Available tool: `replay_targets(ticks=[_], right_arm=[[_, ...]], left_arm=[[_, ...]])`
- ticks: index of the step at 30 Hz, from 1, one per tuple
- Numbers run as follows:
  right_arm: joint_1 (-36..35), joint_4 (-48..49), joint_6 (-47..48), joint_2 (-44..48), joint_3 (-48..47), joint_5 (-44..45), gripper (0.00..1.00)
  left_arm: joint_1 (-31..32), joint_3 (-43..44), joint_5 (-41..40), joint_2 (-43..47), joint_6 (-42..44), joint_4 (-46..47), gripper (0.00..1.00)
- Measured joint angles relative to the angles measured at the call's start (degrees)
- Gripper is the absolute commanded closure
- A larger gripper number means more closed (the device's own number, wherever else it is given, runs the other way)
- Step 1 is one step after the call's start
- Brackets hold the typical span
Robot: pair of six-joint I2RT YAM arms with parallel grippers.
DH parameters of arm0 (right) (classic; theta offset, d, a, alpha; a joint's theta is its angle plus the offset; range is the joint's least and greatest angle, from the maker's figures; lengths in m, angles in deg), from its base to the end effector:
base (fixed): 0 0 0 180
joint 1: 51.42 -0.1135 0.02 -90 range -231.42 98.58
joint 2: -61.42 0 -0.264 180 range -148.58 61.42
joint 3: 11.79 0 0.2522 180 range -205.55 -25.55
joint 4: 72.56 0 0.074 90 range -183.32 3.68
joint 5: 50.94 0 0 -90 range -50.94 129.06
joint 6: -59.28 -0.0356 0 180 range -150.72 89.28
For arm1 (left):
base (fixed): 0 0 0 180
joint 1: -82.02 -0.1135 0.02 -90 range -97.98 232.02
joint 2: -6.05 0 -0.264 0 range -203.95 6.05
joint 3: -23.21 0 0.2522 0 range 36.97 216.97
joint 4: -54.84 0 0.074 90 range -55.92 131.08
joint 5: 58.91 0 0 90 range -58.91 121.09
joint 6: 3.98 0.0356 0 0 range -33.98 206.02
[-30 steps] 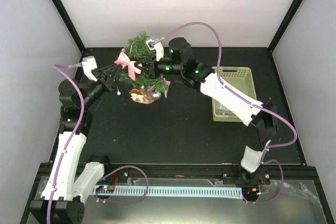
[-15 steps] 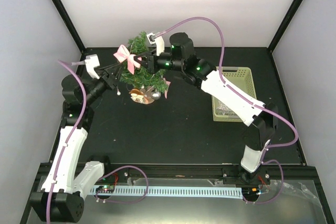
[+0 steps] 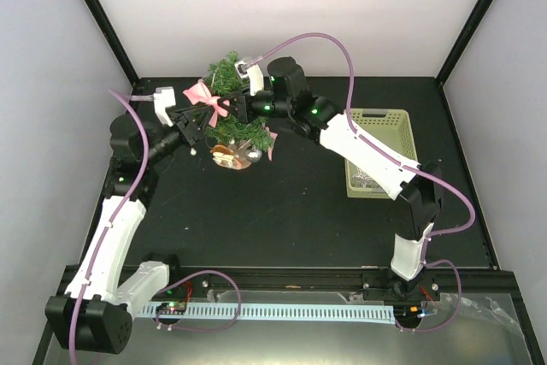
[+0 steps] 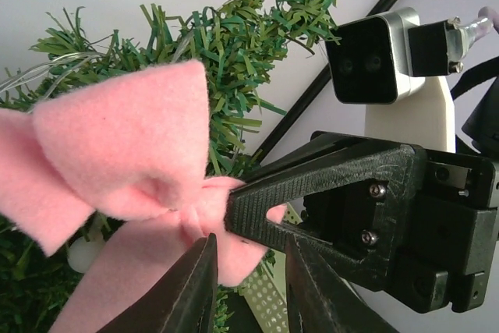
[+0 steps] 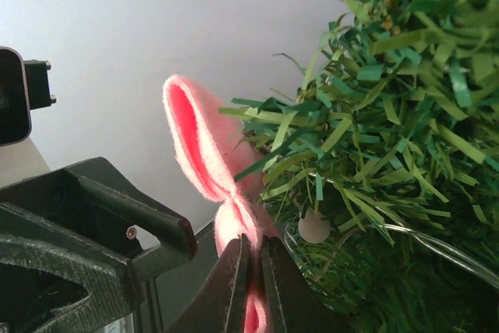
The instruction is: Decorate the small christmas tree
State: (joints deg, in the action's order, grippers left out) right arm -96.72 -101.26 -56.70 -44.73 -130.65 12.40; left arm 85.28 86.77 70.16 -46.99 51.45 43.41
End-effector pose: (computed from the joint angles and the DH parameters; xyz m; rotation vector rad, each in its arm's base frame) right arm 0.2990 0.3248 0.3934 -0.6860 1.9069 1.2603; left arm 0.2092 -0.0344 0.3689 0.1057 1.6820 -1.0417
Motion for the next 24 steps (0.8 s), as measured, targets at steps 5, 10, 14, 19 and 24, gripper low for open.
replay_targets(ticks=[5, 10, 14, 19, 24], right_arm=[[0.00, -0.42, 0.13, 0.00, 0.00, 0.26, 0.90], [0.00, -0.83, 0.28, 0.00, 0.00, 0.74, 0.81], [0.00, -0.98, 0.42, 0.02, 0.00, 0.87, 0.72], [0.13, -0.76, 0.44, 0.79, 1.49, 1.42, 0.64], [0.31, 0.07, 0.20, 3.56, 5.20, 2.25, 0.60]], left_arm=[[0.59, 0.50, -0.02, -1.44, 0.66, 0.28, 0.75], [0.96, 0.52, -0.07, -3.30, 1.29, 0.24, 0.75], [1.27, 0.52, -0.09, -4.04, 1.60, 0.24, 0.76], [1.44, 0.52, 0.04, -4.37, 1.68, 0.11, 0.76], [1.77, 0.52, 0.15, -4.28, 1.92, 0.00, 0.76]])
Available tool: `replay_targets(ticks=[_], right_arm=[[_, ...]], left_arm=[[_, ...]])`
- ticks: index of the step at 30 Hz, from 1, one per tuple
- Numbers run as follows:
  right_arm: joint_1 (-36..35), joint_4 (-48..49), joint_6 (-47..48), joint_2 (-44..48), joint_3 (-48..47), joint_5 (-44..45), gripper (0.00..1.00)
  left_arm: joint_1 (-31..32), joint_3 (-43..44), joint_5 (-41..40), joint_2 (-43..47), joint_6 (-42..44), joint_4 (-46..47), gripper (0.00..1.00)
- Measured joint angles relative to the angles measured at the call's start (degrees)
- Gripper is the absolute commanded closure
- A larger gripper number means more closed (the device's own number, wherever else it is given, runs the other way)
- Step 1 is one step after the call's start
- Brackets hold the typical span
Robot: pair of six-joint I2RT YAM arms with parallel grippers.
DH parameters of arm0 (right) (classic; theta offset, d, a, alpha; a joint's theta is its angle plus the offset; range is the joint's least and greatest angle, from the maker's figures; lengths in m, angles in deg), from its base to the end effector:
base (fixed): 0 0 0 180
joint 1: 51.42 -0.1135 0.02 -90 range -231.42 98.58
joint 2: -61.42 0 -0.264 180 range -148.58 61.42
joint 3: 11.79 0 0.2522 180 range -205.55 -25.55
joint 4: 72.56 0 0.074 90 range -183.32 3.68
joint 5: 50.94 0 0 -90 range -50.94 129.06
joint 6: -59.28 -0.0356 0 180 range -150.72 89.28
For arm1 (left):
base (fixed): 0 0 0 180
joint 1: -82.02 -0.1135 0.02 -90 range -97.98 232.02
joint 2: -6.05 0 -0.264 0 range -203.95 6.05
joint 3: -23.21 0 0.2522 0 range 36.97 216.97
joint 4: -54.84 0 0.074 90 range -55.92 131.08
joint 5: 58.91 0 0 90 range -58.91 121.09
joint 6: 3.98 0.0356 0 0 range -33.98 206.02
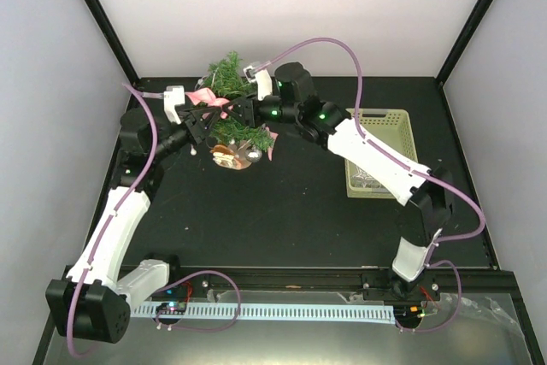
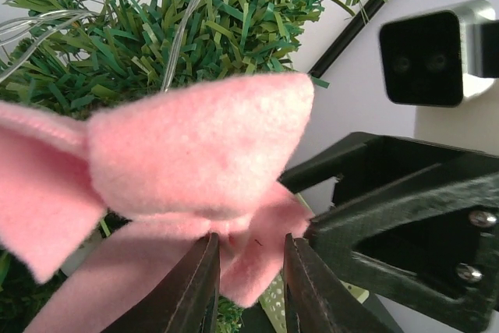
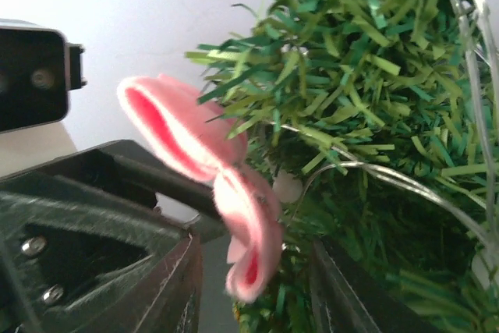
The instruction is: Decorate the small christmas tree
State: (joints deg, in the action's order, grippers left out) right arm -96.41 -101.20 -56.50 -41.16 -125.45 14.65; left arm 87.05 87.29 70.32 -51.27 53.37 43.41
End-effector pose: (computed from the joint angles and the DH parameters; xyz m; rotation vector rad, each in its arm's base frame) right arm 0.2912 0.3119 0.3875 -0.6529 1.9393 1.2136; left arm 0.2263 -0.0425 0.3571 0.1330 1.7395 -1.0523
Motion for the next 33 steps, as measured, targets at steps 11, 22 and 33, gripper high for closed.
replay_targets(ticks=[11, 22, 33], right_arm=[[-0.31, 4.26, 0.37, 7.74, 5.88, 0.33, 0.63], [-0.31, 4.07, 1.38, 3.69, 4.02, 0.00, 0.65], [-0.37, 4.15, 4.90, 3.52, 3.72, -1.29, 0.66]], left_arm=[[0.35, 0.00, -0.90, 2.78, 0.07, -0.22, 0.76], [0.35, 0.00, -2.99, 3.32, 1.05, -0.61, 0.76], [0.35, 0.11, -3.67, 2.29, 1.92, -0.55, 0.77]])
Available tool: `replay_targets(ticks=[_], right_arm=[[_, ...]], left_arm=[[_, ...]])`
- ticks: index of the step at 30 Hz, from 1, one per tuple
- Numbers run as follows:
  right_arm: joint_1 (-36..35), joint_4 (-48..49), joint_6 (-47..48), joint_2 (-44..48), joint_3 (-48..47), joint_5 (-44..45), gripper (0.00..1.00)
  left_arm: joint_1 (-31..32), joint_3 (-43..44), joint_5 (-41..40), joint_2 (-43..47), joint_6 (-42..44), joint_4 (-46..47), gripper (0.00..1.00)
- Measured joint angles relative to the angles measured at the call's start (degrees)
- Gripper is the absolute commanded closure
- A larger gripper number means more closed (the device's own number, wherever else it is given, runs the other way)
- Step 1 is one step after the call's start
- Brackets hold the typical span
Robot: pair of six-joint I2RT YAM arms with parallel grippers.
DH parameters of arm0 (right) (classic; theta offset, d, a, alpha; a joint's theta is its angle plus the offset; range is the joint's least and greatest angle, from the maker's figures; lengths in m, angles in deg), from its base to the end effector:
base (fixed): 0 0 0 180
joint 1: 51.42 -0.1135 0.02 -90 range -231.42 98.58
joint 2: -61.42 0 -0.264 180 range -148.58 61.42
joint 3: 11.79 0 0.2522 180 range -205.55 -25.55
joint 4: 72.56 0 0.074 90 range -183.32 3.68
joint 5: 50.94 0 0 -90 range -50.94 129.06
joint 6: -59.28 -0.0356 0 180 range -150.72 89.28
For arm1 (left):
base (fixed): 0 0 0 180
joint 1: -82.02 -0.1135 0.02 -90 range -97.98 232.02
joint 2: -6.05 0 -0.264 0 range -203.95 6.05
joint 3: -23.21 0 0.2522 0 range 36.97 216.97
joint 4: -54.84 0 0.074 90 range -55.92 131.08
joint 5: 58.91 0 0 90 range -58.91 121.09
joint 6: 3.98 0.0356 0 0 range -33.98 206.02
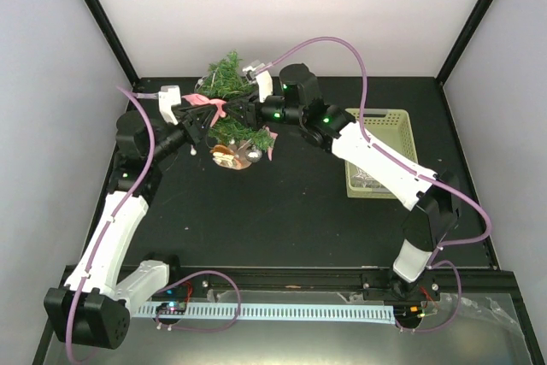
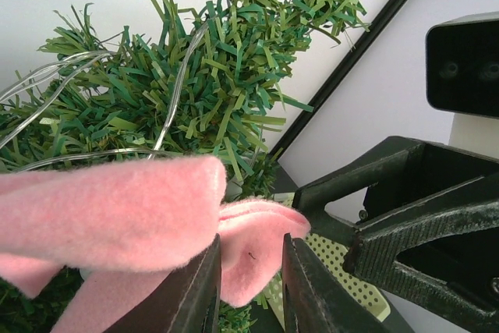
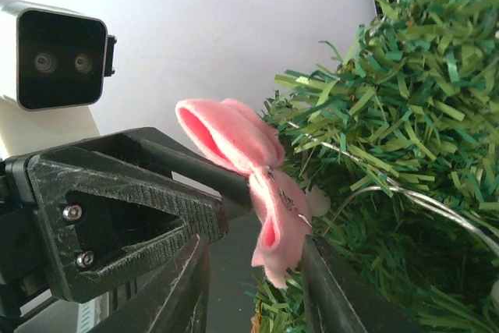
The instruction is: Decorate the small christmas tree
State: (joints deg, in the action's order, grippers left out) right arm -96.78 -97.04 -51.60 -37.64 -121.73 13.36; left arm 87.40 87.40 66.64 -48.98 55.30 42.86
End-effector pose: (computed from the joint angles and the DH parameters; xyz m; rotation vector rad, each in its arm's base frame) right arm 0.2787 0.3042 0.3969 -0.7476 1.8124 1.1984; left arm 0.2176 -0.0413 0.3649 0.1277 1.6980 -0.9768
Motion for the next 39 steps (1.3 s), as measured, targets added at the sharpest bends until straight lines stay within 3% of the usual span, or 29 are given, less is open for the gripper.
replay_targets(ticks=[12, 19, 24, 29, 39], right_arm=[[-0.04, -0.07, 3.45, -2.60, -1.97, -0.33, 0.67], [-0.04, -0.35, 4.76, -3.23, -2.23, -0.15, 0.98], [-0.04, 0.37, 4.87, -3.23, -2.27, -0.59, 0.99], [-0.04, 2.64, 0.92, -3.21, -2.23, -3.52, 0.99], [-0.04, 5.44, -4.76, -3.15, -1.92, -4.37, 0.99]], left_arm=[[0.00, 0.11, 0.00, -0.11, 0.04, 0.02, 0.78], [0.00, 0.11, 0.00, -0.11, 0.04, 0.04, 0.77], [0.00, 0.63, -0.74, -0.07, 0.55, -0.48, 0.66], [0.00, 4.50, -6.49, 1.81, 4.15, -5.20, 0.61], [-0.76, 11.93, -17.84, 3.63, 11.45, -16.00, 0.62]])
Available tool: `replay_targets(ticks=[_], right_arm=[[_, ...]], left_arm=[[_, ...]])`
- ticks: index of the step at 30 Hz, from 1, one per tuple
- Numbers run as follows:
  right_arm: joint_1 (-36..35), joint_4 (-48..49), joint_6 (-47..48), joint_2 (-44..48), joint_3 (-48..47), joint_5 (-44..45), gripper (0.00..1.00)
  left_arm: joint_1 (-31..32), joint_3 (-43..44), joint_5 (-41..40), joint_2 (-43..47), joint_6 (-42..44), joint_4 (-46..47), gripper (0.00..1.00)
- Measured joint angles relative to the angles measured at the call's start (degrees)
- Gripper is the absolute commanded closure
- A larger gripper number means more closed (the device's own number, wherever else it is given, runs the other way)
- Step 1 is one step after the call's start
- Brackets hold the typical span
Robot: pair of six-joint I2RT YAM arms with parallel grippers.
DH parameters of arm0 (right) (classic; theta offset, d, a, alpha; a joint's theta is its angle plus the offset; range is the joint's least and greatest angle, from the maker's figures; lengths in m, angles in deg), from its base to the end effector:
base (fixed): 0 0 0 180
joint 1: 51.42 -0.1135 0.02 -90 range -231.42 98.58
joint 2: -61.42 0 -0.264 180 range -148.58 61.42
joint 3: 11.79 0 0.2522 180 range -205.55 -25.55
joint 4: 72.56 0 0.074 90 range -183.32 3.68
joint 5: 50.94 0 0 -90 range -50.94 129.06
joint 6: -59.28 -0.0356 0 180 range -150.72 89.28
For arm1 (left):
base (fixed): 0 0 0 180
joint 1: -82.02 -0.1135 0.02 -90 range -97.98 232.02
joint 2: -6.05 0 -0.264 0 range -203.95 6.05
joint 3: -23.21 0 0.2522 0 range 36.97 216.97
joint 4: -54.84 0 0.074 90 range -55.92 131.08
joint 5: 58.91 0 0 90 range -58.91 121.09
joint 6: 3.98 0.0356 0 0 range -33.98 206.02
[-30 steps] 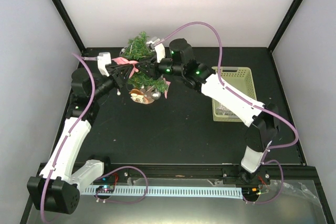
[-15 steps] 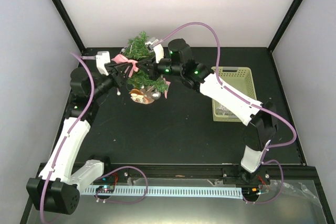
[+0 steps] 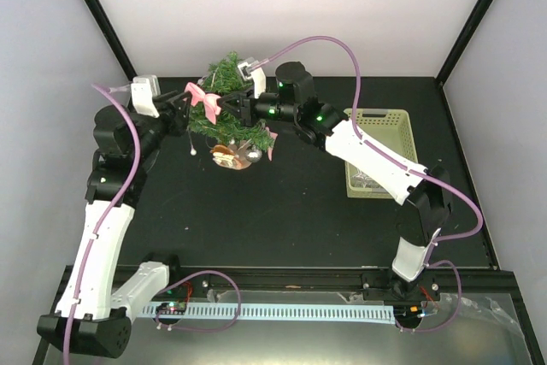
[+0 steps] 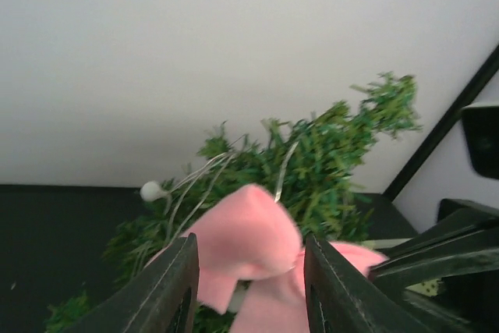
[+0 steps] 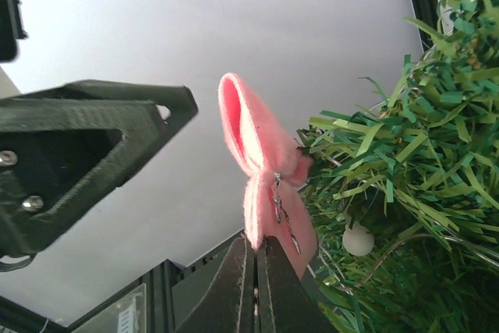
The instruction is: Decorate the small christmas tree
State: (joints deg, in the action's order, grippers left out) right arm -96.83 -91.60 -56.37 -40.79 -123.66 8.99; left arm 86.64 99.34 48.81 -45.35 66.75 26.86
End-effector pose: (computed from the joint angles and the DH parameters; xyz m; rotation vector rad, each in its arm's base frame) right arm 0.2877 0.3172 0.3968 -0.7402 1.7679 1.3298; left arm 0.1906 -0.0263 0.4192 0.0304 1.6551 -0.5700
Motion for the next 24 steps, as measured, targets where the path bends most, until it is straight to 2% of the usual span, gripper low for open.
replay_targets(ticks=[3, 9, 17, 24], right_arm=[[0.00, 0.17, -0.74, 0.00, 0.00, 0.11, 0.99], [0.00, 0.17, -1.70, 0.00, 0.02, 0.39, 0.99], [0.00, 0.17, -1.75, 0.00, 0.55, 0.48, 0.99], [0.00, 0.17, -1.75, 0.04, 0.90, 0.46, 0.99]], left_arm=[[-1.33, 0.09, -0.35, -0.50, 0.55, -2.54, 0.61], [-5.35, 0.00, 2.47, -1.25, 0.20, -5.33, 0.53], [-7.67, -3.41, 15.67, -3.17, -5.95, 3.41, 0.54], [-7.67, -4.35, 20.39, -6.10, -8.11, 8.74, 0.59]])
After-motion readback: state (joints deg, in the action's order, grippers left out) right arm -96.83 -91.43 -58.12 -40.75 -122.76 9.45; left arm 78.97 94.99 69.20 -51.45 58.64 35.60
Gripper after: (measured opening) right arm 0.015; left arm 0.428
